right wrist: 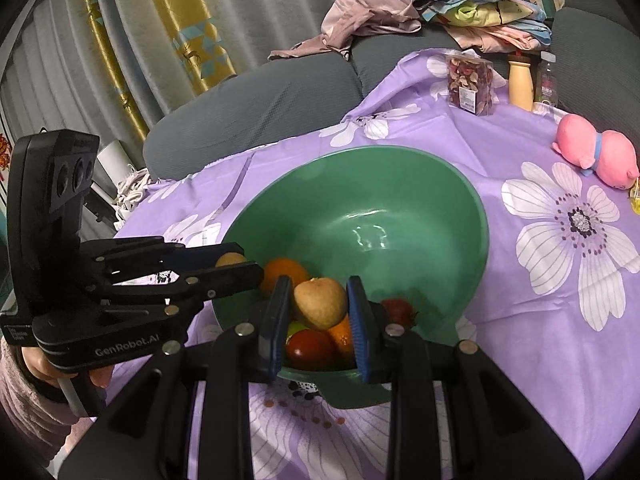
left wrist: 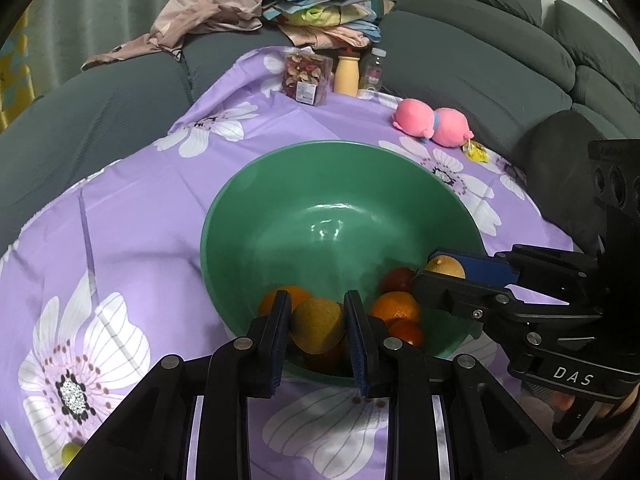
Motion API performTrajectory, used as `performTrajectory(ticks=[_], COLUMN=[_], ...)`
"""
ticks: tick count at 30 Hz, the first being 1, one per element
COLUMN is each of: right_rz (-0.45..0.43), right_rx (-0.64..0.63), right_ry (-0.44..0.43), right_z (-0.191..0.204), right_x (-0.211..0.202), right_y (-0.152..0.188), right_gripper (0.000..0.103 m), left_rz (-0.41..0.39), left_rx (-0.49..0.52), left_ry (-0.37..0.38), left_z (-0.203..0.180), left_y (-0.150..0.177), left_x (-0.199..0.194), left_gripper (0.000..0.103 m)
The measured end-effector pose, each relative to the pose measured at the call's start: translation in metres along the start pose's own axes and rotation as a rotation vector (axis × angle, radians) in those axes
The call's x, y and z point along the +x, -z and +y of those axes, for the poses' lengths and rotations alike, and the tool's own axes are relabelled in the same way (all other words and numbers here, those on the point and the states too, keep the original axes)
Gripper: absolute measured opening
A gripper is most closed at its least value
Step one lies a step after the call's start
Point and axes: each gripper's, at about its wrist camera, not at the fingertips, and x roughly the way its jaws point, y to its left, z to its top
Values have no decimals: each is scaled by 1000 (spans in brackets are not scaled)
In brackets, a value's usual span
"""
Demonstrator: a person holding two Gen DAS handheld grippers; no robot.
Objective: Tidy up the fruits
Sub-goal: 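Open both grippers to drop the yellow plums into the bowl, then move both grippers back toward the green fruit on the cloth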
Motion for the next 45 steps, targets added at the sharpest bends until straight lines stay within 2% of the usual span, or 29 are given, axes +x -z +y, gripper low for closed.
performTrajectory(ticks=[10, 15, 19, 21, 24, 30, 35, 36, 38, 43, 44, 45], right_rz=[-1, -20, -48, -70, -93, -90, -83, -78, -61, -23, -15, -11], right_rx=[14, 40, 76, 100, 122, 132, 123, 120, 106, 62, 51, 44], right_ry=[8, 18, 16, 3, -14, -58, -103, -108, -121, -155, -158, -159], right_z=[-2, -6, -12, -15, -14, -2, 19, 22, 33, 58, 63, 67], right_x=[-1, -9, -18, -23, -28, -32, -35, -35, -33, -26, -25, -24], right_y=[1, 3, 4, 6, 8, 16, 28, 30, 33, 38, 40, 41], right_gripper=[33, 46, 53, 59, 63, 63, 63, 63, 63, 65, 68, 77], left_rz=[4, -50, -71, -76, -75, -34, -6, -4, -1, 5, 6, 5], left_rx=[-33, -70, -105, -124, -152, -218, -251, -256, -271, -292, -297, -301], left_ry=[2, 2, -41, -73, -106, -153, -155, -153, -152, -158, -162, -164], left_z=[5, 19, 37, 48, 58, 74, 79, 80, 81, 86, 87, 88], left_y=[-1, 3, 12, 22, 39, 75, 99, 102, 110, 123, 127, 130], left_x=[-1, -23, -42, -53, -65, -80, -94, -96, -100, -109, -111, -113], left_gripper=[28, 58, 64, 68, 69, 70, 71, 80, 88, 88, 89, 89])
